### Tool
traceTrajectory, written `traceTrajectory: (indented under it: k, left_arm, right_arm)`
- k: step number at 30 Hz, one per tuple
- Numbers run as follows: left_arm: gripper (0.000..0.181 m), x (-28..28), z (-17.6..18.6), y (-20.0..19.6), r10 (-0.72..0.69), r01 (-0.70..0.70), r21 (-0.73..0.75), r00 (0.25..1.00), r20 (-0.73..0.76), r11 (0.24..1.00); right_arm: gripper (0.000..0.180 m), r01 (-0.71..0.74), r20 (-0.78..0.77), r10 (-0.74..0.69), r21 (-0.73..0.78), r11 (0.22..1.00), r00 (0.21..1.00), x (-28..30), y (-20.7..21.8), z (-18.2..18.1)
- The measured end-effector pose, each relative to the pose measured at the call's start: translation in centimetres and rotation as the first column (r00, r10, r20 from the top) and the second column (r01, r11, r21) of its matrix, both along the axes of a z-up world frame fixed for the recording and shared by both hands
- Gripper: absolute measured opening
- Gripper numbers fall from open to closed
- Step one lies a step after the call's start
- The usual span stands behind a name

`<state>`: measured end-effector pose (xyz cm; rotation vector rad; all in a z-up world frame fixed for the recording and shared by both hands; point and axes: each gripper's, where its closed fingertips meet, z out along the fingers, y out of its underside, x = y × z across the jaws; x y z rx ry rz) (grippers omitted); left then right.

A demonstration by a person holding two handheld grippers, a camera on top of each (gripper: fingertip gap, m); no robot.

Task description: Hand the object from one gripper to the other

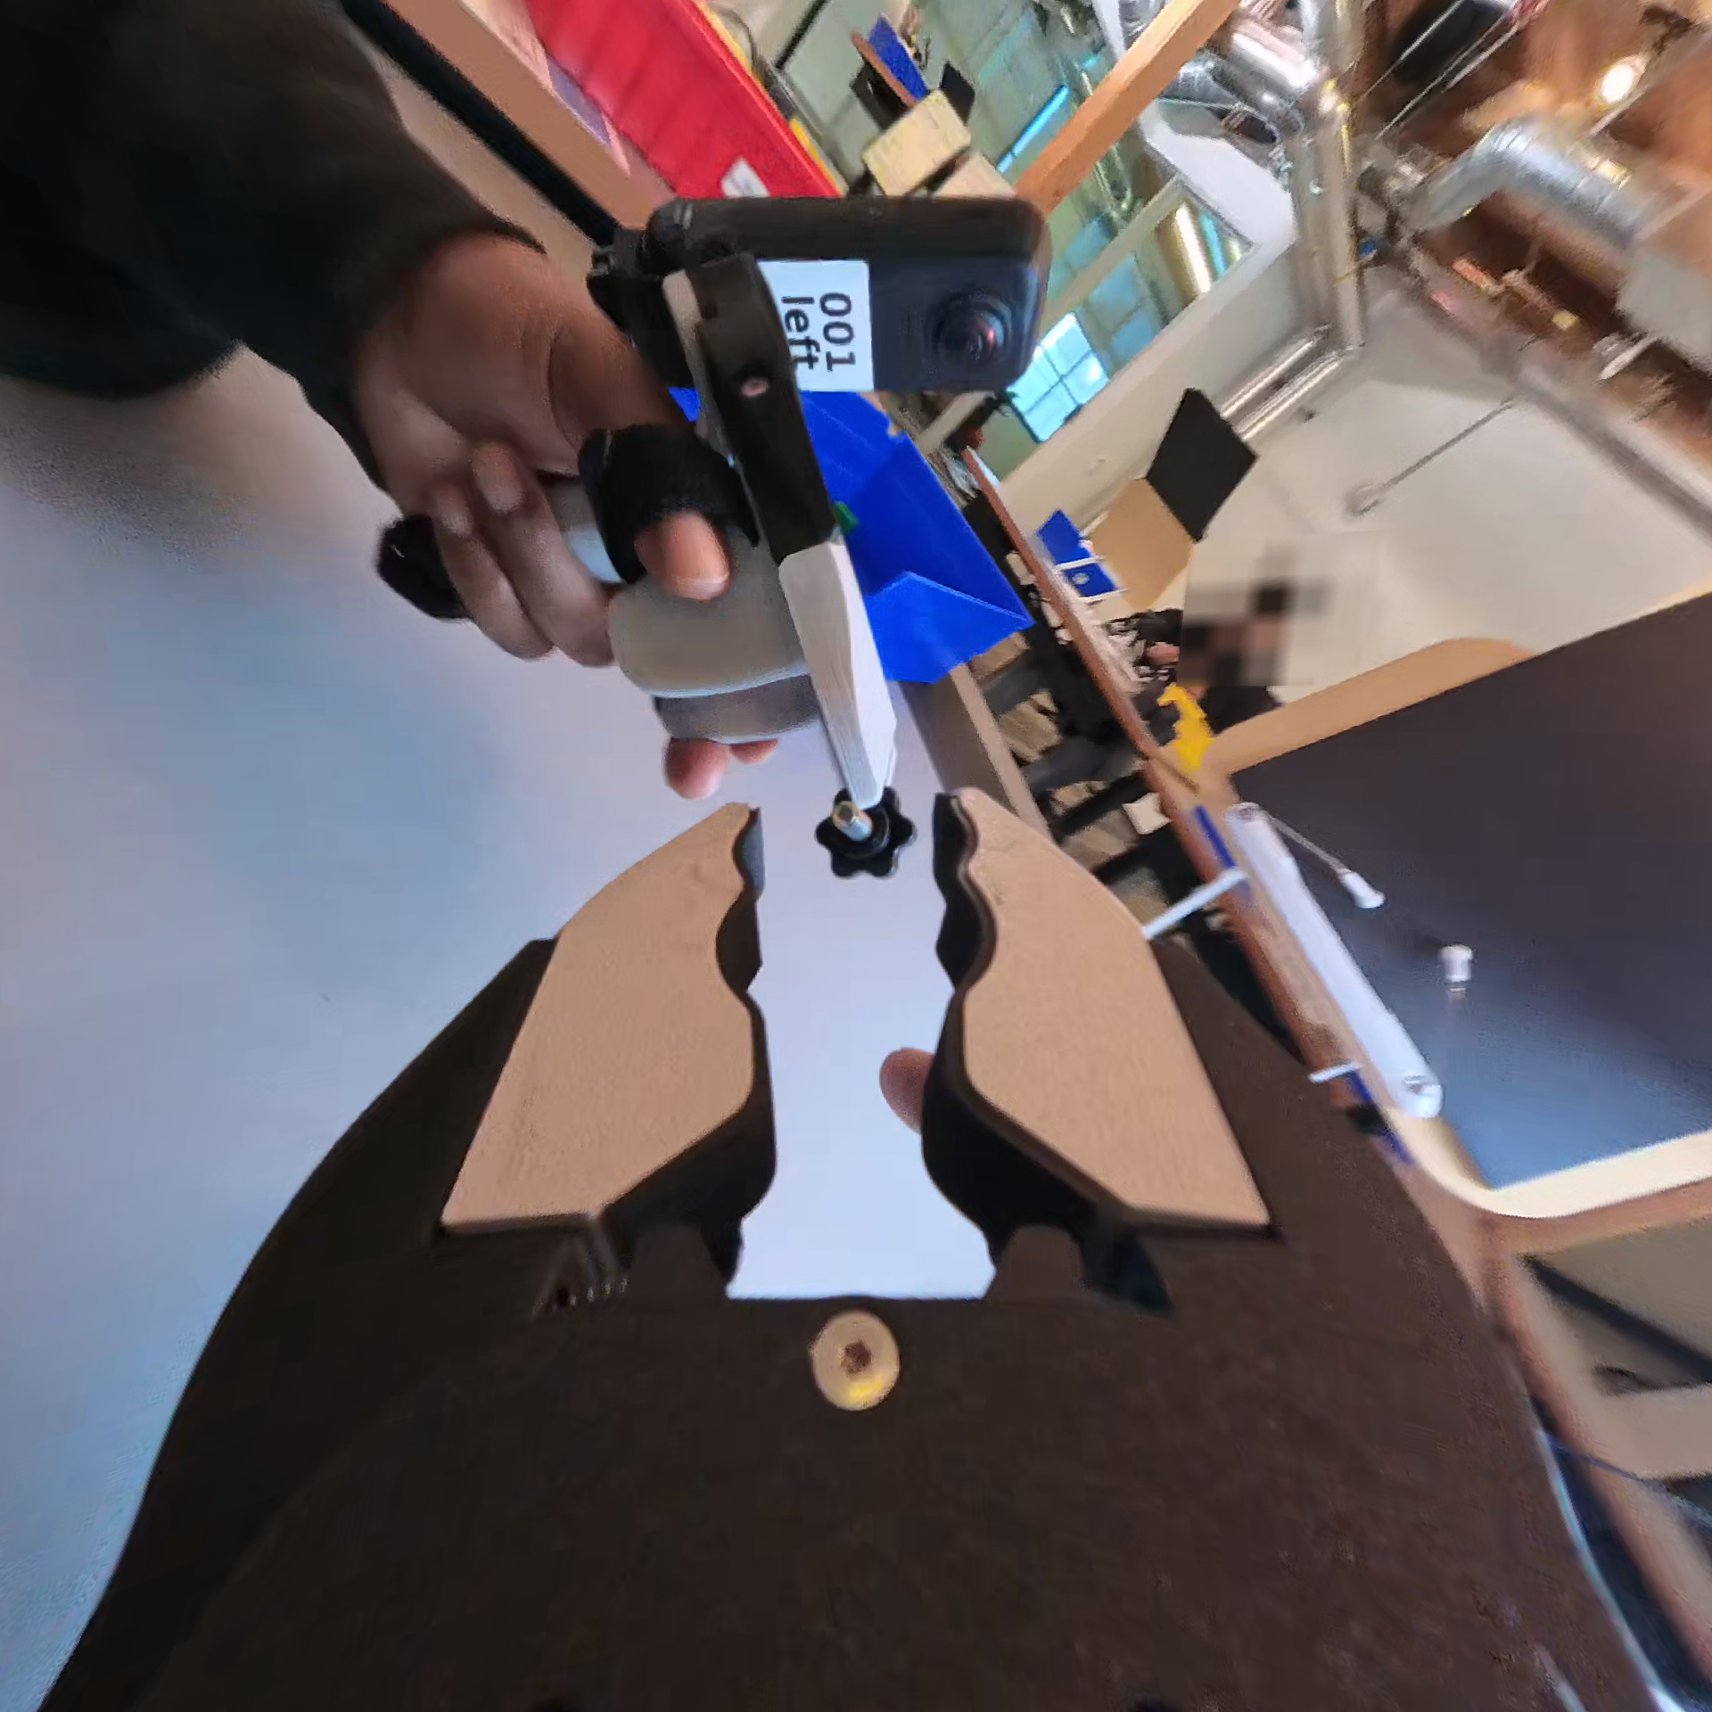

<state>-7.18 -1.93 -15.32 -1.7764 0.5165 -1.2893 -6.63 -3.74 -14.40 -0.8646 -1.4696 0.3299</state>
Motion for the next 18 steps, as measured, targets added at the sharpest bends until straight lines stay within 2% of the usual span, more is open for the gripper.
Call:
traceTrajectory:
  k: [3, 10, 17, 18]
  left_arm:
    - [0.011, 0.5, -0.7, 0.0, -0.008, 0.016, -0.128, 0.998, 0.067, 0.992]
    - [0.011, 0.7, -1.3, 0.0, 0.0, 0.01, -0.168, 0.998, 0.056, 0.986]
    - [0.011, 0.7, -1.5, 0.0, -0.008, 0.02, -0.182, 0.998, 0.067, 0.983]
    - [0.011, 0.7, -1.5, 0.0, -0.005, 0.016, -0.181, 0.998, 0.064, 0.983]
  right_arm:
    - [0.024, 0.038, 0.051, -0.043, 0.104, 0.994, 0.998, 0.0, 0.5, -0.9]
    - [0.006, 0.034, 0.065, -0.038, 0.069, 0.997, 0.997, -0.1, 1.0, -1.7]
    - [0.006, 0.018, 0.069, -0.019, 0.014, 1.0, 0.997, -0.1, 0.9, -1.8]
    - [0.012, 0.011, 0.072, -0.012, 0.012, 1.0, 0.997, -0.2, 0.7, -1.8]
